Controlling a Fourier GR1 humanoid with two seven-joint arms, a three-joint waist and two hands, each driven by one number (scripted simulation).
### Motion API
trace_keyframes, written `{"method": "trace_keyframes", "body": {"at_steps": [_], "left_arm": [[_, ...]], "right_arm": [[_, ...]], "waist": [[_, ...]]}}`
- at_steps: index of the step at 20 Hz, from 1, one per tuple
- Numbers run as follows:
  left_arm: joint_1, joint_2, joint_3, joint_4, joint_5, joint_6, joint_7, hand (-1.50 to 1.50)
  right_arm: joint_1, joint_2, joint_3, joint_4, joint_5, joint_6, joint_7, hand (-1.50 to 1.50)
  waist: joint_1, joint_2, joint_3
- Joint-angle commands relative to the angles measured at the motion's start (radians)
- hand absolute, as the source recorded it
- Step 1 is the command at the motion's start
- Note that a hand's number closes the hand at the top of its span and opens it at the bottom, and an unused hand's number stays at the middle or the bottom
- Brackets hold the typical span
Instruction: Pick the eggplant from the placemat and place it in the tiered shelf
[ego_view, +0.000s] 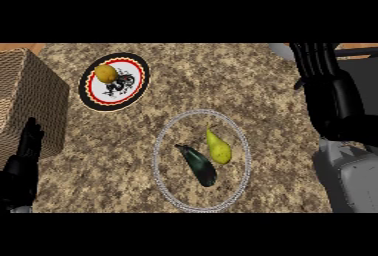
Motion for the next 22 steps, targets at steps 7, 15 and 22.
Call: {"method": "trace_keyframes", "body": {"at_steps": [7,15,22], "left_arm": [[-0.039,0.024,-0.039,0.031,0.052,-0.143,0.093,0.0],[-0.08,0.015,-0.06,0.06,0.104,-0.247,0.158,0.0],[-0.064,0.051,0.0,0.101,0.13,-0.283,0.151,0.0]], "right_arm": [[-0.034,-0.038,0.34,0.336,0.43,-0.081,0.221,1.5],[-0.079,0.234,0.748,0.475,0.632,-0.479,0.541,-1.5],[-0.277,0.237,0.819,0.479,0.899,-0.253,1.024,-1.5]], "waist": [[-0.025,0.017,-0.038],[0.008,0.006,-0.005],[-0.022,-0.011,-0.008]]}}
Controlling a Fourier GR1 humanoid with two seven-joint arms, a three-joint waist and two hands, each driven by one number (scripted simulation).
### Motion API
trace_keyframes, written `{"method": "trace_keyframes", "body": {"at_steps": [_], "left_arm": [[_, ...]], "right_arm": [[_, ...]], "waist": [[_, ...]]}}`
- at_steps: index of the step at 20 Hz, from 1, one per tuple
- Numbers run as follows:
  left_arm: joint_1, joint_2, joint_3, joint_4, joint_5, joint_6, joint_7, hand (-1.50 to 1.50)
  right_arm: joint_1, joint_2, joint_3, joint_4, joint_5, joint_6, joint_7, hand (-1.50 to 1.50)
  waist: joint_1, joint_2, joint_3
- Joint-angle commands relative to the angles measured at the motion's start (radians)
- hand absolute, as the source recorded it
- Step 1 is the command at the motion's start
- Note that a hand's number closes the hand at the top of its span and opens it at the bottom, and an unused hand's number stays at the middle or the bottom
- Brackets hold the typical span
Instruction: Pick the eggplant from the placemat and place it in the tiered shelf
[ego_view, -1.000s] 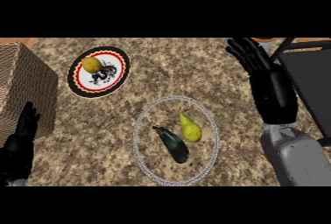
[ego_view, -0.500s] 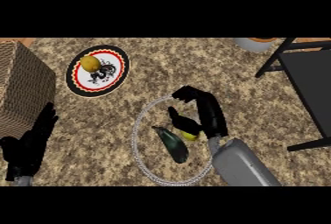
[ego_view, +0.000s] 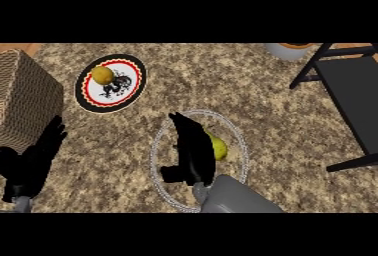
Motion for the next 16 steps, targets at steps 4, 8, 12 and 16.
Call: {"method": "trace_keyframes", "body": {"at_steps": [4,8,12,16], "left_arm": [[-0.013,0.015,0.022,0.011,0.009,-0.025,0.009,0.0],[-0.025,0.007,0.007,0.008,0.01,-0.039,0.023,0.0],[-0.043,-0.018,-0.001,0.018,-0.003,-0.022,0.018,0.0],[-0.022,-0.004,0.015,0.001,-0.003,-0.03,0.012,0.0]], "right_arm": [[-0.187,0.01,0.088,0.019,0.054,0.367,0.389,-1.5],[-0.227,0.01,0.096,0.042,-0.132,0.599,0.427,-1.5],[-0.273,0.01,0.135,0.067,-0.249,0.763,0.485,-1.5],[-0.338,0.01,0.114,0.114,-0.323,0.855,0.487,-1.5]], "waist": [[0.0,-0.001,0.001],[0.019,0.006,0.0],[0.022,0.007,0.0],[0.015,0.006,0.002]]}}
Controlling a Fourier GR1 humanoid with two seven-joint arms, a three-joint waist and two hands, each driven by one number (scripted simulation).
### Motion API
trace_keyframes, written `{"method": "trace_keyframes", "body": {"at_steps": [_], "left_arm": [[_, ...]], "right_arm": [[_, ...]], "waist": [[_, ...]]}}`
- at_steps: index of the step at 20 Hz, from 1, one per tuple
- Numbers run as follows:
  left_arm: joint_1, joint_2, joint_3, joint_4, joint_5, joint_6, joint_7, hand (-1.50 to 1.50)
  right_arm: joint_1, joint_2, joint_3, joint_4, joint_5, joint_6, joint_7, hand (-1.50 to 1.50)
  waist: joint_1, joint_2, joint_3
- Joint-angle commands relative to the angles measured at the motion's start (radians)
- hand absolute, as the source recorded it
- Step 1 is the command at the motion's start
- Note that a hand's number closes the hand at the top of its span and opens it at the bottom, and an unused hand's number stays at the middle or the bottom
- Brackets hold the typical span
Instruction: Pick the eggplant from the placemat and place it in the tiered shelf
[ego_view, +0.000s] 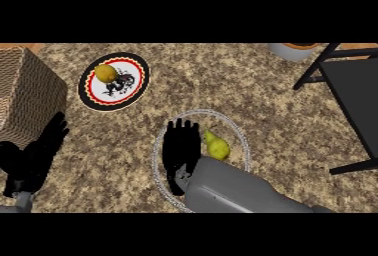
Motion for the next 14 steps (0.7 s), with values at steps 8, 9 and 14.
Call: {"method": "trace_keyframes", "body": {"at_steps": [8,9,14], "left_arm": [[-0.001,-0.013,0.021,0.026,-0.013,-0.016,-0.02,0.0],[0.04,0.002,0.023,-0.03,-0.009,-0.012,0.003,0.0],[0.009,-0.018,0.058,0.049,-0.008,-0.034,-0.039,0.0]], "right_arm": [[-0.097,0.017,0.055,0.165,-0.131,0.213,0.137,-1.5],[-0.108,0.017,0.064,0.097,-0.151,0.22,0.194,-1.5],[-0.078,0.017,0.088,0.165,-0.123,0.194,0.13,-1.5]], "waist": [[-0.01,0.005,0.001],[-0.005,-0.001,0.002],[-0.017,0.004,0.002]]}}
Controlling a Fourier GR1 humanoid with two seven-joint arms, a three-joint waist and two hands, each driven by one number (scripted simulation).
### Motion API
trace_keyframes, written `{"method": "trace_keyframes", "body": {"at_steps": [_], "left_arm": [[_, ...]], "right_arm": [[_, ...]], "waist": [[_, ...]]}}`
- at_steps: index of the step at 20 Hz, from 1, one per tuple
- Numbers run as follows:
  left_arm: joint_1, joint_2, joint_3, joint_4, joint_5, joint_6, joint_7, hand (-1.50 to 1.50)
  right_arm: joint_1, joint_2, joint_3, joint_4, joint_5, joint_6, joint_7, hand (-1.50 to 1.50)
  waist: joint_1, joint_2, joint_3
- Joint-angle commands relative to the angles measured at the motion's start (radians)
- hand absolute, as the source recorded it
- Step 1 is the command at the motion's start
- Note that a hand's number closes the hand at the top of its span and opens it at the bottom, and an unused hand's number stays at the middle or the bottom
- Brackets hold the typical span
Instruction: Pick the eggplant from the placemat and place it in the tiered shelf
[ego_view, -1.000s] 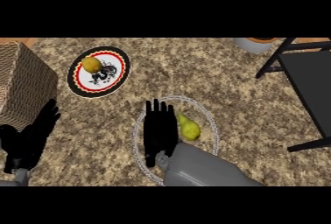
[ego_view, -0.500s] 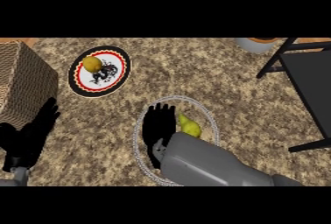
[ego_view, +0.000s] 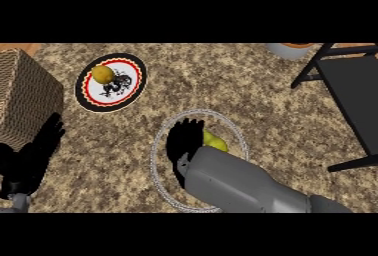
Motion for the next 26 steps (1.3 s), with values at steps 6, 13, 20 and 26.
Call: {"method": "trace_keyframes", "body": {"at_steps": [6,13,20,26], "left_arm": [[-0.035,-0.027,0.025,0.034,-0.017,-0.01,0.02,0.0],[-0.024,-0.016,0.058,-0.002,-0.017,-0.058,0.05,0.0],[0.006,-0.06,0.058,-0.007,-0.07,-0.052,0.02,0.0],[-0.018,-0.077,0.076,0.001,-0.106,-0.037,0.028,0.0]], "right_arm": [[0.045,0.02,0.019,0.046,0.061,0.055,0.118,-1.5],[0.06,0.02,0.004,0.15,0.105,-0.001,0.001,-1.5],[0.087,0.021,-0.014,0.19,0.122,0.006,-0.031,-1.5],[0.161,0.021,-0.023,0.237,0.194,-0.016,-0.169,1.5]], "waist": [[-0.015,0.0,0.001],[0.006,0.004,0.001],[0.002,0.003,0.001],[-0.001,0.004,0.001]]}}
